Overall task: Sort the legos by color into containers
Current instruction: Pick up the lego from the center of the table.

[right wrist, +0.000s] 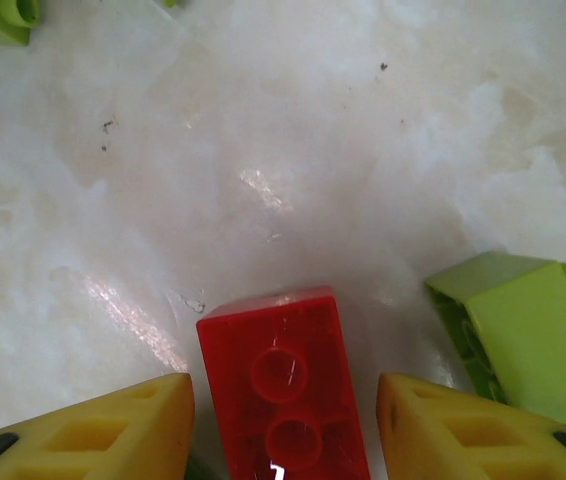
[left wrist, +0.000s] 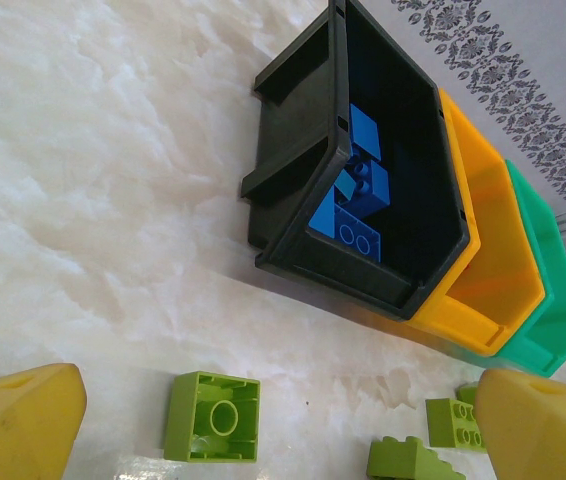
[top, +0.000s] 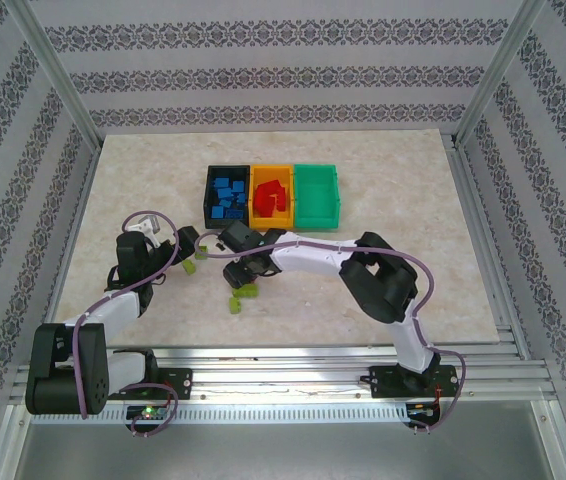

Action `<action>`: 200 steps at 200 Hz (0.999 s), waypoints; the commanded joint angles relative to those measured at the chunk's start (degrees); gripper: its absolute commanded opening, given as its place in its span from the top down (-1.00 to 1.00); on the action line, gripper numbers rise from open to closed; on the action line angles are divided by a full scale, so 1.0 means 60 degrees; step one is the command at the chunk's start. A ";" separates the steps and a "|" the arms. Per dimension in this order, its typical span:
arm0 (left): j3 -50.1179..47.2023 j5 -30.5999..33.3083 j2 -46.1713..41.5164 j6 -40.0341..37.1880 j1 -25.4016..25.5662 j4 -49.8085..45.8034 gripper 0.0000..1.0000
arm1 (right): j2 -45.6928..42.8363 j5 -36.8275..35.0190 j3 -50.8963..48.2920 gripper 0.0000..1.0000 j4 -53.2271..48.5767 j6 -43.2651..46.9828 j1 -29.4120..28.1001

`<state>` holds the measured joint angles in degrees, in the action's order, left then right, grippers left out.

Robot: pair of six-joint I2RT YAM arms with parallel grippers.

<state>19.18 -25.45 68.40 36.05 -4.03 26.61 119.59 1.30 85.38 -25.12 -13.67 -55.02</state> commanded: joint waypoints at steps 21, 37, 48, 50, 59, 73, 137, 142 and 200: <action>-0.0051 -0.0167 -0.0075 -0.0077 0.0013 0.0221 -0.99 | 0.0542 -0.0112 0.0487 -0.02 -0.0506 0.0192 -0.0100; -0.0048 -0.0167 -0.0087 -0.0091 0.0013 0.0222 -0.99 | 0.0705 0.0021 0.0669 0.01 -0.0495 0.0170 -0.0102; -0.0051 -0.0151 -0.0099 -0.0091 0.0013 0.0194 -0.99 | 0.0825 0.0074 0.0800 0.01 -0.0541 0.0156 -0.0094; -0.0059 -0.0152 -0.0093 -0.0091 0.0009 0.0194 -0.99 | 0.0854 0.0076 0.0828 0.02 -0.0550 0.0155 -0.0100; -0.0048 -0.0153 -0.0117 -0.0106 0.0013 0.0180 -0.99 | 0.0925 0.0106 0.0907 0.03 -0.0584 0.0147 -0.0102; -0.0050 -0.0145 -0.0147 -0.0106 0.0013 0.0157 -0.99 | 0.0924 0.0140 0.0905 0.10 -0.0561 0.0118 -0.0102; -0.0048 -0.0152 -0.0199 -0.0111 0.0013 0.0121 -0.99 | -0.0362 0.0007 0.0498 0.34 -0.0331 0.0096 -0.0102; -0.0054 -0.0150 -0.0198 -0.0098 0.0013 0.0121 -0.99 | -0.0524 0.0003 0.0494 0.34 -0.0312 0.0095 -0.0088; -0.0054 -0.0162 -0.0234 -0.0098 0.0013 0.0117 -0.99 | -0.1721 0.0138 0.0873 0.35 -0.0134 0.0167 0.0443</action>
<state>19.18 -25.45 68.14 36.05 -4.03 26.61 112.16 1.72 88.62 -26.65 -13.13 -54.39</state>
